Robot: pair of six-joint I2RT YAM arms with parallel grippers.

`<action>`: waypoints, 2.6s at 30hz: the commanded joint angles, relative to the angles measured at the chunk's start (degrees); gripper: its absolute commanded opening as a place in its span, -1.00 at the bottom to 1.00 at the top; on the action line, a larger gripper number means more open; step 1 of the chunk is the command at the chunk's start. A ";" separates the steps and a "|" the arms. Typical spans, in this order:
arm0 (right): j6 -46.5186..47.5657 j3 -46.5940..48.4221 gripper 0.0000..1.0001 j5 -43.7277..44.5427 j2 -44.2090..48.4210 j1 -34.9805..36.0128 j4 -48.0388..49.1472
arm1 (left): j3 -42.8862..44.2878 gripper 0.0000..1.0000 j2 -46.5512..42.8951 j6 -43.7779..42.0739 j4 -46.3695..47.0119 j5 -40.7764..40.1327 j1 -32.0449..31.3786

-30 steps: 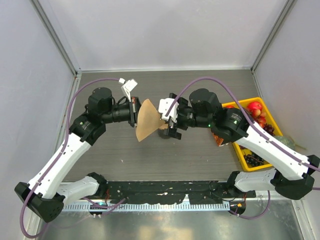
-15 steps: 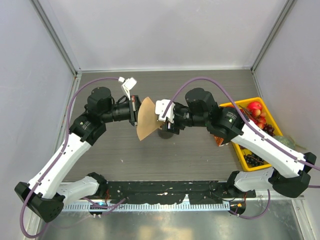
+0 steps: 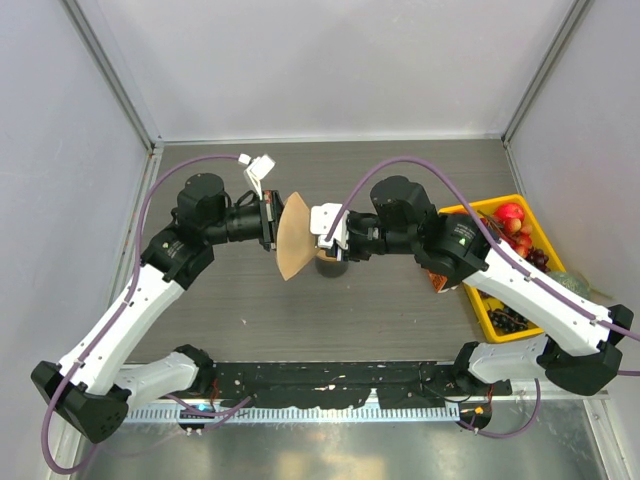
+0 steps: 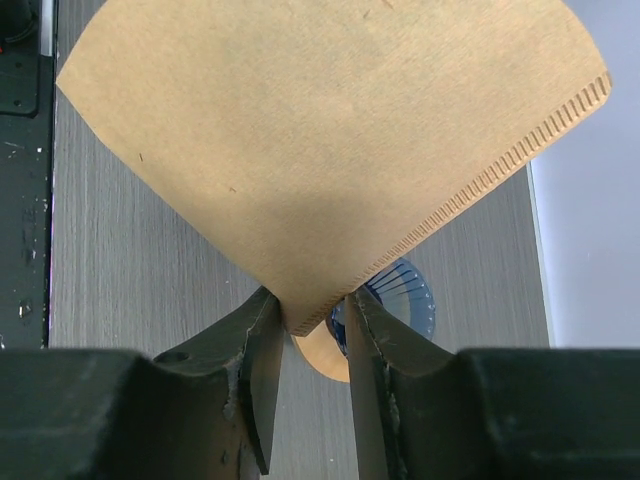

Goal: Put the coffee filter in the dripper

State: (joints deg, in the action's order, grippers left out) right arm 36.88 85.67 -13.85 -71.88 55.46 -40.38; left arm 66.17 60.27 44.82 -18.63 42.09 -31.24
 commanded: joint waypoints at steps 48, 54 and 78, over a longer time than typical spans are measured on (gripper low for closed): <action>-2.96 8.29 -0.03 -8.74 -2.92 0.35 -7.17 | 1.33 -1.00 -1.56 -19.07 -5.27 4.94 -0.48; -1.47 8.02 -0.24 -5.84 -3.01 0.26 -7.69 | 1.24 -0.92 -1.82 -18.54 -4.75 5.37 -0.48; -0.85 8.02 -0.42 -15.07 -1.16 -2.46 -10.51 | 0.27 -0.91 -5.52 -21.27 -8.18 7.40 1.36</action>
State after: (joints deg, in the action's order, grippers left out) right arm 35.90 91.50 -24.23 -74.50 53.74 -50.09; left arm 66.06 55.96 24.56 -26.48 48.12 -30.44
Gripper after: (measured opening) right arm 0.281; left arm 0.174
